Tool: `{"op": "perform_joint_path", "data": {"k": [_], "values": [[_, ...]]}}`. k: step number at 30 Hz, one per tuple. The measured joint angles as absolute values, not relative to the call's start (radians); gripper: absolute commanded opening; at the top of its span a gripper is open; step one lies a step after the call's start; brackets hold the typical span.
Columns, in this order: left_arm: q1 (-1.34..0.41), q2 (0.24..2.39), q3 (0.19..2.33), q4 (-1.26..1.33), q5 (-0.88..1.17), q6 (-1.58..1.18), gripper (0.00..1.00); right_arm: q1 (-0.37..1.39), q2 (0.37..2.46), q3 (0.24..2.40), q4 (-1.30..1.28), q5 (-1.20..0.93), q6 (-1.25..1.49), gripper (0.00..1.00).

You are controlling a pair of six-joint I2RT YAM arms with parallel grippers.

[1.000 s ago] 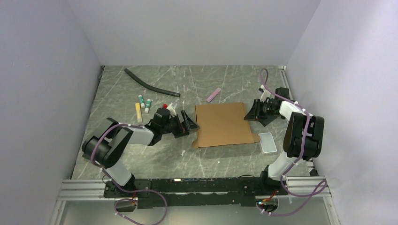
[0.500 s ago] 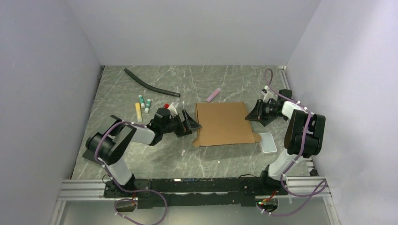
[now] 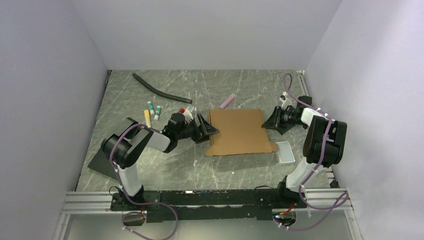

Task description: Fold the paper box

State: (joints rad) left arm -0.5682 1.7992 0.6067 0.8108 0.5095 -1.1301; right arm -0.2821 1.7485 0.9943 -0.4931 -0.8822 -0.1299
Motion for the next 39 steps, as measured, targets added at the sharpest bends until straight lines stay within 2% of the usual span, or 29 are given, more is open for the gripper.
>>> {"op": "perform_joint_path", "data": {"k": [1,7,9,11,15,18,22,26,30,33,39], "values": [[-0.571,1.807,0.622,0.812,0.512,-1.140,0.84,-0.282,1.749,0.995,-0.494,-0.883,-0.130,0.14],[-0.585,1.846,0.688,0.809,0.517,-1.180,0.52,-0.291,1.749,0.997,-0.496,-0.881,-0.130,0.20],[-0.585,1.846,0.689,0.802,0.510,-1.198,0.48,-0.292,1.749,0.998,-0.499,-0.882,-0.131,0.25],[-0.585,1.844,0.689,0.798,0.508,-1.210,0.44,-0.292,1.747,1.000,-0.502,-0.881,-0.138,0.38],[-0.587,1.807,0.690,0.751,0.490,-1.227,0.44,-0.294,1.718,1.001,-0.520,-0.844,-0.181,0.70],[-0.586,1.750,0.690,0.680,0.466,-1.243,0.44,-0.300,1.639,1.001,-0.553,-0.806,-0.238,0.82],[-0.558,1.669,0.712,0.531,0.439,-1.270,0.43,-0.299,1.413,1.004,-0.595,-0.803,-0.360,0.97],[-0.526,1.620,0.782,0.347,0.419,-1.312,0.44,-0.237,1.195,1.039,-0.686,-0.870,-0.602,1.00],[-0.511,1.599,0.867,0.182,0.412,-1.351,0.45,-0.018,0.987,0.982,-0.727,-0.899,-0.892,1.00],[-0.504,1.599,0.918,0.094,0.417,-1.380,0.45,0.114,0.878,0.877,-0.700,-0.893,-1.005,1.00],[-0.498,1.599,0.965,0.005,0.434,-1.438,0.44,0.241,0.939,0.797,-0.556,-0.765,-1.089,1.00]]}}
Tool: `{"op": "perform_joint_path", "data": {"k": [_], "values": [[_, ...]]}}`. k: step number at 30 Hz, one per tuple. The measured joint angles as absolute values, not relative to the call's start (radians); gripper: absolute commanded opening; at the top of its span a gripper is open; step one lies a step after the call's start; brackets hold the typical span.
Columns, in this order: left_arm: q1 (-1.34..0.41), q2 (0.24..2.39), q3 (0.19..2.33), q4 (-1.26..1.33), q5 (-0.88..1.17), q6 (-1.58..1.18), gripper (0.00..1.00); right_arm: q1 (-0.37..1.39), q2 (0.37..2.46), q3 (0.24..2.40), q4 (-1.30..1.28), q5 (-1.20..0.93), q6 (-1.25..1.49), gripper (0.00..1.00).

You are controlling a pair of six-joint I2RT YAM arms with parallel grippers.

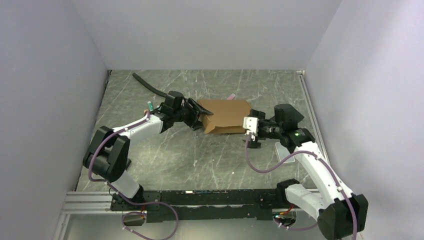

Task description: Fold the paper box

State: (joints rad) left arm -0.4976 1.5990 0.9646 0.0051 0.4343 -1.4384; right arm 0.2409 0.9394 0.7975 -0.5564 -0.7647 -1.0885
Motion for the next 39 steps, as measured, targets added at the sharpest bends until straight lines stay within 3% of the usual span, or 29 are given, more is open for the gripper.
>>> {"op": "perform_joint_path", "data": {"k": [13,18,23,28,33,39], "values": [[-0.494,1.604,0.978,-0.023,0.460,-1.525,0.44,0.451,1.071,0.645,-0.191,-0.424,-1.100,0.98],[-0.489,1.612,0.978,-0.019,0.469,-1.544,0.44,0.517,1.103,0.591,-0.057,-0.305,-1.106,0.85],[-0.487,1.617,0.978,-0.004,0.477,-1.563,0.48,0.532,1.109,0.576,0.036,-0.232,-1.102,0.63],[-0.485,1.618,0.977,0.019,0.480,-1.578,0.59,0.533,1.108,0.575,0.051,-0.213,-1.095,0.49],[-0.471,1.613,0.949,0.059,0.493,-1.593,0.86,0.529,1.094,0.576,0.050,-0.224,-1.068,0.47],[-0.427,1.513,0.938,0.020,0.489,-1.520,0.93,0.497,1.068,0.635,-0.005,-0.313,-0.963,0.47]]}}
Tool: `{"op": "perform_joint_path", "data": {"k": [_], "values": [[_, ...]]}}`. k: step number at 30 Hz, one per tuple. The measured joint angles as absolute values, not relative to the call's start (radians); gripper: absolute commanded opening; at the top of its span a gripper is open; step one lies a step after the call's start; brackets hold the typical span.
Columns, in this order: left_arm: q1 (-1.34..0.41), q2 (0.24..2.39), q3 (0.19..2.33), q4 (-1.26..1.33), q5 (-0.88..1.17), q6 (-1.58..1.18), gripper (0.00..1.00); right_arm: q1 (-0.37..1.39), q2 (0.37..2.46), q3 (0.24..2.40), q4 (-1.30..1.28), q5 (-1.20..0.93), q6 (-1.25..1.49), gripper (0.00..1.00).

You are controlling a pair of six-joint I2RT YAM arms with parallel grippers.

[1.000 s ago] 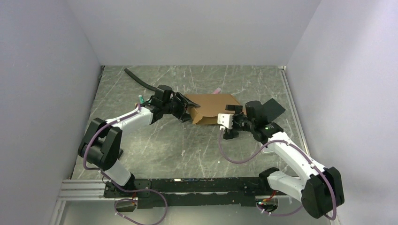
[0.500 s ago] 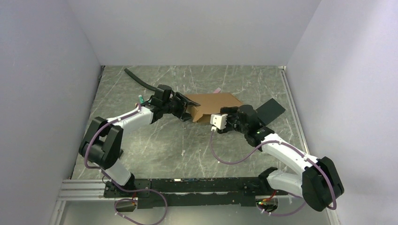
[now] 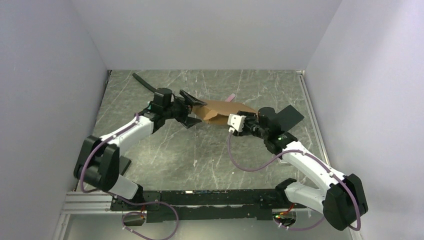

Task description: Fold the paper box

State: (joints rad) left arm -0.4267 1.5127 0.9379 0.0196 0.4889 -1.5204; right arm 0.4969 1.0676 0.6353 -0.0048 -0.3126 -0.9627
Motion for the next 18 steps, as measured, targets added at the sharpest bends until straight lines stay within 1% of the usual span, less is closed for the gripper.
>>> {"op": "perform_joint_path", "data": {"k": [6,9,10,14,18], "values": [[-0.310,1.336,0.914,-0.044,0.470,-1.383,0.94,0.446,1.057,0.734,-0.097,-0.391,-0.818,0.48],[-0.245,1.225,0.883,-0.103,0.434,-1.273,0.99,0.427,1.067,0.809,-0.159,-0.433,-0.728,0.48],[-0.232,1.189,0.874,-0.118,0.419,-1.237,0.99,0.422,1.076,0.841,-0.184,-0.453,-0.690,0.48],[-0.215,0.990,0.818,-0.155,0.378,-1.056,1.00,0.387,1.144,0.996,-0.263,-0.563,-0.493,0.48],[-0.216,0.850,0.756,-0.157,0.383,-0.917,1.00,0.284,1.245,1.110,-0.242,-0.714,-0.197,0.48]]}}
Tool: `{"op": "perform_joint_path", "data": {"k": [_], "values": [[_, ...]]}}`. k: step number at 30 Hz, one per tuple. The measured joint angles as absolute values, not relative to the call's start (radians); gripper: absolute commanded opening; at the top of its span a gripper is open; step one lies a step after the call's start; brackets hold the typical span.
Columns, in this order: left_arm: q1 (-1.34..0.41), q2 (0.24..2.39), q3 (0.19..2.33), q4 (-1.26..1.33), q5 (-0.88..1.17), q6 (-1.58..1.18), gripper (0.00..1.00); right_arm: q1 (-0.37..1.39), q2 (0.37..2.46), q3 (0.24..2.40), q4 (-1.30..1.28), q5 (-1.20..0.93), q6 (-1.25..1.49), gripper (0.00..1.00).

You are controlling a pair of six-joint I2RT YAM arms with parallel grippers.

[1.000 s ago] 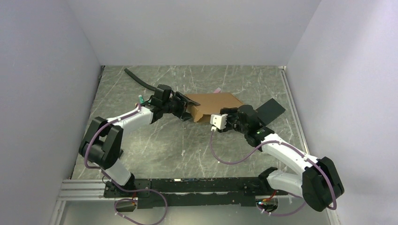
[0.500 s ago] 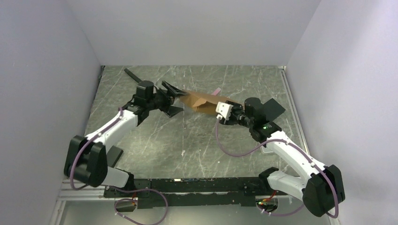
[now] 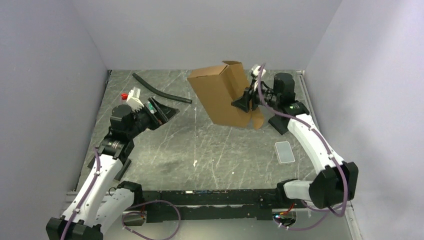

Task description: Fold the paper box

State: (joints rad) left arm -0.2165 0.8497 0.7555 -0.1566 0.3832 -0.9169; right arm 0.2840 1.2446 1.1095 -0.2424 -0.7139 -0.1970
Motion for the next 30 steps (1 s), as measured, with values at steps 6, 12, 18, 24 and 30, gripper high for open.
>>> {"op": "perform_joint_path", "data": {"k": [6,12,18,24,30], "values": [[-0.216,0.808,0.685,-0.211,0.410,-0.801,0.99,0.175,1.384,0.995,0.009,-0.879,0.322,0.50],[-0.216,0.807,0.679,-0.256,0.430,-0.754,1.00,0.173,1.510,0.809,0.203,-0.937,0.688,0.52],[-0.216,0.827,0.670,-0.244,0.460,-0.755,0.99,0.173,1.581,0.760,0.324,-0.927,0.843,0.67],[-0.216,0.923,0.647,-0.248,0.475,-0.752,0.98,0.174,1.657,0.754,0.342,-0.886,0.834,0.85],[-0.218,1.036,0.646,-0.254,0.480,-0.741,0.96,0.174,1.711,0.753,0.285,-0.831,0.735,0.94]]}}
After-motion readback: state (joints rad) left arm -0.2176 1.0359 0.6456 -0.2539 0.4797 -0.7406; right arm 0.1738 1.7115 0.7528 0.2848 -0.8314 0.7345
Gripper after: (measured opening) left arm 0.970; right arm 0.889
